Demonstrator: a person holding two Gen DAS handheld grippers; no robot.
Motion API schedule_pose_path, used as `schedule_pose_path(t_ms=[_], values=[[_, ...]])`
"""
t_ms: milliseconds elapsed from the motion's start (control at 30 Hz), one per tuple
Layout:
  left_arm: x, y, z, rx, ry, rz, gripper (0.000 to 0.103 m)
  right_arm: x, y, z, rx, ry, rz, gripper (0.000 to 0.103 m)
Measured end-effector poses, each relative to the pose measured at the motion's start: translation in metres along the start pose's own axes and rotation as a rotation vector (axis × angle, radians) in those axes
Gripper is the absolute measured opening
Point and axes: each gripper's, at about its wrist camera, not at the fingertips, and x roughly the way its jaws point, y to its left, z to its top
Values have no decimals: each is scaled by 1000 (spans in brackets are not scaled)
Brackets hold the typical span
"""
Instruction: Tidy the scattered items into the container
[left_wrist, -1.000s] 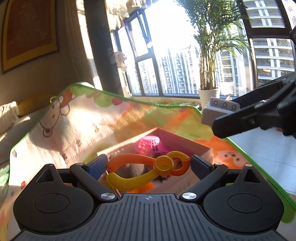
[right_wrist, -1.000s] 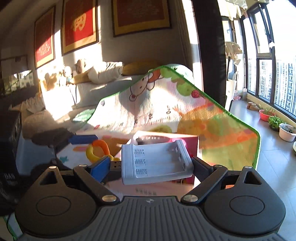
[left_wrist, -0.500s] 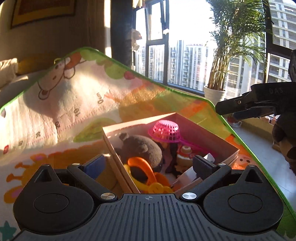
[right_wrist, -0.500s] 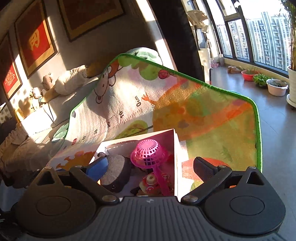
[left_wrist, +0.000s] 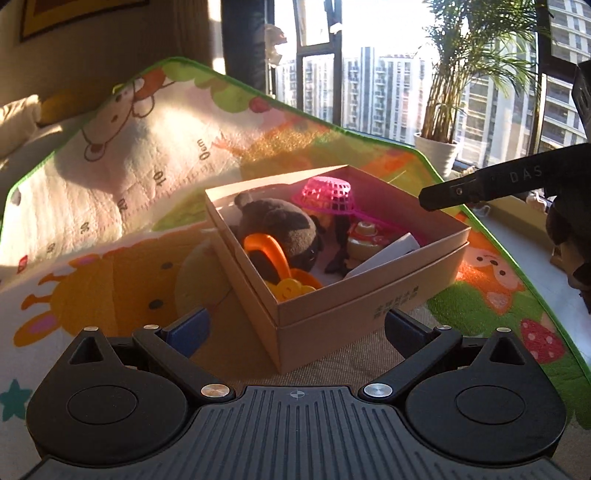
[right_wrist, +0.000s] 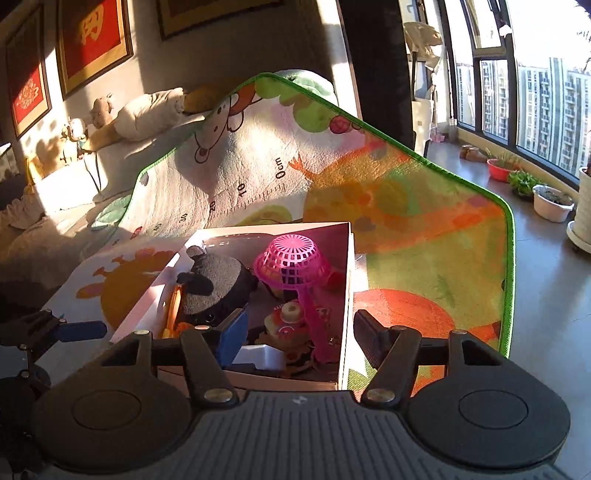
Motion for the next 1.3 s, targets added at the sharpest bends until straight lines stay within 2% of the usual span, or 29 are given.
schedule_pose_path(t_ms=[100, 233, 367, 500, 600, 800, 1033, 1067, 1133, 1167, 1300], values=[[1, 2, -2, -14, 13, -10, 103, 13, -17, 1, 115, 13, -30, 68], [-2, 2, -3, -24, 19, -52, 103, 30, -30, -2, 199, 54, 7, 68], [-3, 1, -1, -32, 17, -86, 103, 38, -23, -3, 194, 74, 53, 68], [-2, 2, -2, -48, 12, -143, 103, 41, -12, -2, 160, 72, 48, 80], [-2, 2, -3, -52, 4, -173, 103, 43, -4, -2, 120, 70, 56, 80], [-8, 19, -7, -70, -10, -124, 103, 60, 18, 5, 92, 71, 87, 82], [-21, 46, -18, -90, -16, -14, 103, 75, 58, 6, 43, 61, 139, 86], [-23, 48, -20, -98, -13, -2, 103, 73, 60, 5, 48, 53, 136, 86], [-30, 52, -27, -116, 4, 32, 103, 62, 61, 1, 73, 19, 93, 93], [-33, 52, -31, -122, 14, 58, 103, 54, 61, -2, 77, 5, 73, 103], [-44, 47, -46, -123, 40, 172, 103, 19, 74, -34, 21, 10, 8, 103]])
